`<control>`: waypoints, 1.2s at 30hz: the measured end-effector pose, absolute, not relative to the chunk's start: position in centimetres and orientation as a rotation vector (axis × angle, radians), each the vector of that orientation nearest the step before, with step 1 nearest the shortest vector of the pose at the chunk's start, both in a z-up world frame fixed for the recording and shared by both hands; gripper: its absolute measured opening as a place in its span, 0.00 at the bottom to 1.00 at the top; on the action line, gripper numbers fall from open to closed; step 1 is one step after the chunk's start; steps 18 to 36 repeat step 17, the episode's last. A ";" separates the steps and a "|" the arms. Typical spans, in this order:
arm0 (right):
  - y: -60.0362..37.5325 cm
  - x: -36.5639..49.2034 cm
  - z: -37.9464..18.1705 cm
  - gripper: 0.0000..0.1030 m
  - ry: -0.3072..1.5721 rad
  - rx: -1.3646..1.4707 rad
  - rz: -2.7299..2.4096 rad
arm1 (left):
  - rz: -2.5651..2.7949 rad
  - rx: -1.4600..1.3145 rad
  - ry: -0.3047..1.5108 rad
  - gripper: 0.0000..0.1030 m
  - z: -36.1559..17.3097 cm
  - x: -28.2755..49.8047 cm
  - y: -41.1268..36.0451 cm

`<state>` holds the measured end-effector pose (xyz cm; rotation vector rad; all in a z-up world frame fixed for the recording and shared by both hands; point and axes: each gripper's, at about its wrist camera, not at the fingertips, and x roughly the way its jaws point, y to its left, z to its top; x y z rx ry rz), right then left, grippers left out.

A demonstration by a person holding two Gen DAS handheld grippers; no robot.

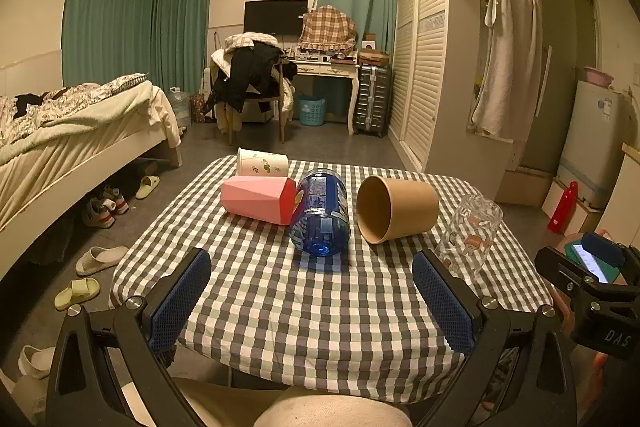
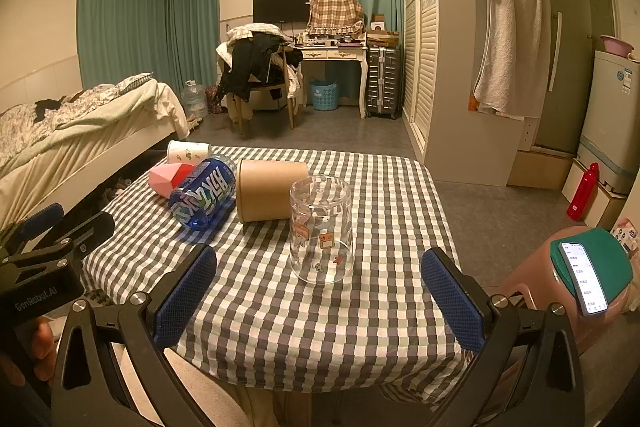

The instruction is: Flip cup upside down

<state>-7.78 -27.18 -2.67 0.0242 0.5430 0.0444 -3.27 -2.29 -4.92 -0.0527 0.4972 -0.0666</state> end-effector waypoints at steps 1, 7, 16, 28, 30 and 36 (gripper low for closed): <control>-27.2 -7.8 -2.7 1.00 0.543 0.024 0.044 | -0.066 -0.052 0.497 1.00 -4.9 -3.3 -2.2; -27.1 -7.7 -2.7 1.00 0.548 0.023 0.043 | -0.069 -0.053 0.498 1.00 -4.9 -3.3 -2.2; -27.1 -7.6 -2.7 1.00 0.549 0.027 0.042 | -0.072 -0.030 0.484 1.00 -4.8 -3.6 -2.3; -27.1 -7.6 -2.6 1.00 0.550 0.027 0.043 | -0.070 -0.026 0.483 1.00 -4.8 -3.6 -2.4; -27.1 -7.6 -2.6 1.00 0.550 0.027 0.043 | -0.070 -0.026 0.483 1.00 -4.8 -3.6 -2.4; -27.1 -7.6 -2.6 1.00 0.550 0.027 0.043 | -0.070 -0.026 0.483 1.00 -4.8 -3.6 -2.4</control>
